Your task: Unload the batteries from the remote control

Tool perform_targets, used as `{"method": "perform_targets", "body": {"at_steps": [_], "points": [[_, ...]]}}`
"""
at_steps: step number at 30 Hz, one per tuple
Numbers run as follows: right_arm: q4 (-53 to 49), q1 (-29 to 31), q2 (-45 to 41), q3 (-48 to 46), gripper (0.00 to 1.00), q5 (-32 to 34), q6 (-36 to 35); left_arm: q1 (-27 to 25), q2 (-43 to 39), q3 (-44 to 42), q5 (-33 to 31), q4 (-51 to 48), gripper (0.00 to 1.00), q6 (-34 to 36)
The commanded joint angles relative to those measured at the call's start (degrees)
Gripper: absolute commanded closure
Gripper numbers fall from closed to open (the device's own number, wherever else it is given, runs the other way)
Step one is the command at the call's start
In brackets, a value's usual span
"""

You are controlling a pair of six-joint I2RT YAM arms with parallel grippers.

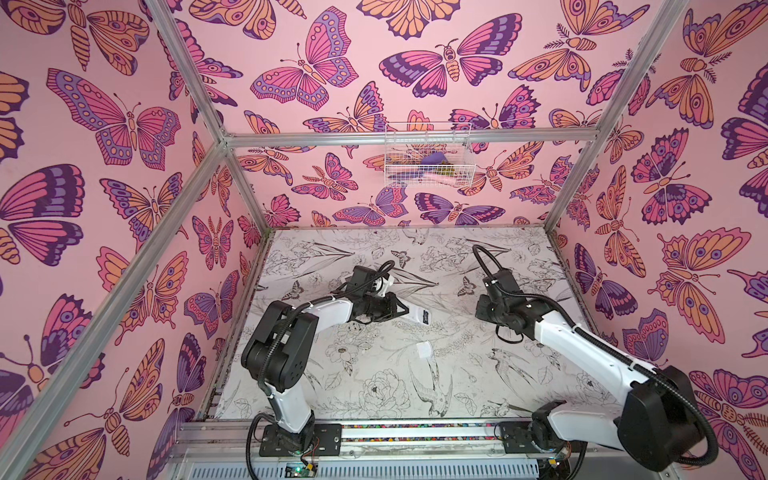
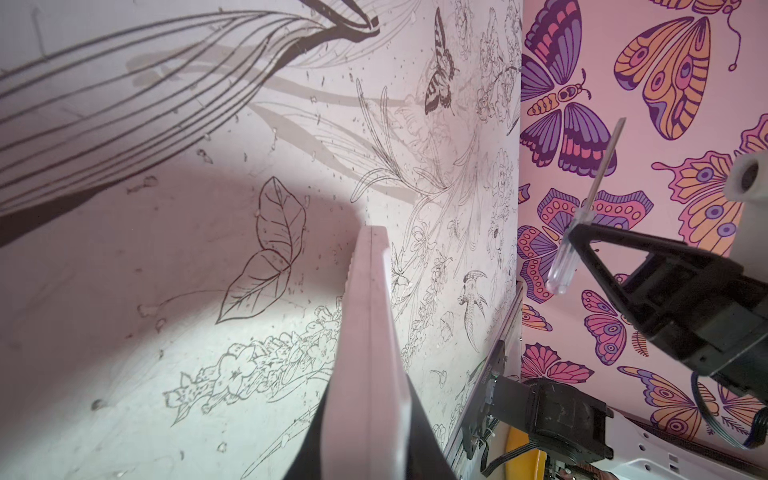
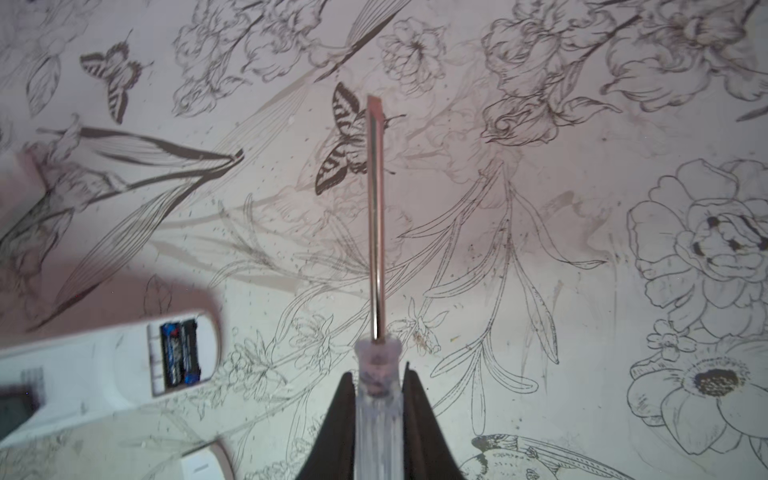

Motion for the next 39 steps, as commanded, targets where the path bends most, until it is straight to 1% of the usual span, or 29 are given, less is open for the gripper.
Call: {"method": "perform_targets", "body": {"at_steps": [1,5,7,10,14,19,21,22,23,25,28,29,31,34,37,39], "points": [[4.37,-0.10,-1.60,-1.67,1.00,-8.17,-9.60,-0.07,2.52,0.39,-2.44,-2.88,0.83,0.79],[7.13,-0.09,-1.63,-3.83,1.00,-15.77,-13.16,0.18,3.75,0.76,-3.21,-3.60,0.66,1.39],[7.84,-0.10,-1.27,-4.45,1.00,-17.22,-13.44,0.43,4.45,1.15,-3.71,-4.26,0.57,1.52],[9.43,-0.09,-0.76,-5.81,1.00,-19.10,-14.26,0.98,5.58,1.88,-4.49,-5.50,0.49,1.57],[12.13,-0.06,-0.98,-7.96,1.00,-22.28,-15.91,1.70,6.39,3.53,-6.43,-8.35,0.36,2.22],[14.64,0.01,-1.92,-9.88,1.00,-27.50,-19.51,2.49,3.79,4.80,-10.93,-12.96,0.17,5.58],[15.12,0.17,-1.86,-10.04,1.00,-29.65,-21.27,2.58,0.97,4.82,-12.79,-14.72,0.07,8.28],[15.16,0.25,-1.76,-10.02,1.00,-30.37,-21.96,2.58,-0.46,4.77,-13.56,-15.25,0.03,9.91],[15.41,0.36,-1.71,-9.95,1.00,-31.28,-22.83,2.58,-2.11,4.73,-13.98,-15.71,0.01,11.63],[15.98,0.59,-1.58,-9.95,1.00,-32.67,-24.66,2.58,-5.09,4.72,-14.10,-16.62,0.00,15.28],[17.29,2.01,-1.62,-9.89,1.00,-33.91,-28.60,2.58,-9.06,6.39,-11.23,-19.58,0.01,21.74],[17.60,2.94,-1.75,-9.95,1.00,-33.54,-30.49,2.58,-9.80,7.57,-10.01,-21.22,0.02,23.36],[17.95,5.39,-2.01,-9.55,1.00,-30.16,-34.05,2.67,-11.12,9.66,-6.90,-23.74,0.02,25.55],[18.06,10.28,-1.51,-8.81,1.00,-21.20,-40.17,2.75,-12.47,11.80,-1.65,-25.91,0.02,25.07],[17.70,14.96,-0.07,-7.46,1.00,-11.65,-46.78,3.02,-13.33,12.41,5.54,-26.01,0.02,23.80],[17.62,17.70,0.79,-6.81,1.00,-5.91,-51.62,3.15,-13.80,12.46,7.52,-25.94,0.02,22.99]]}}
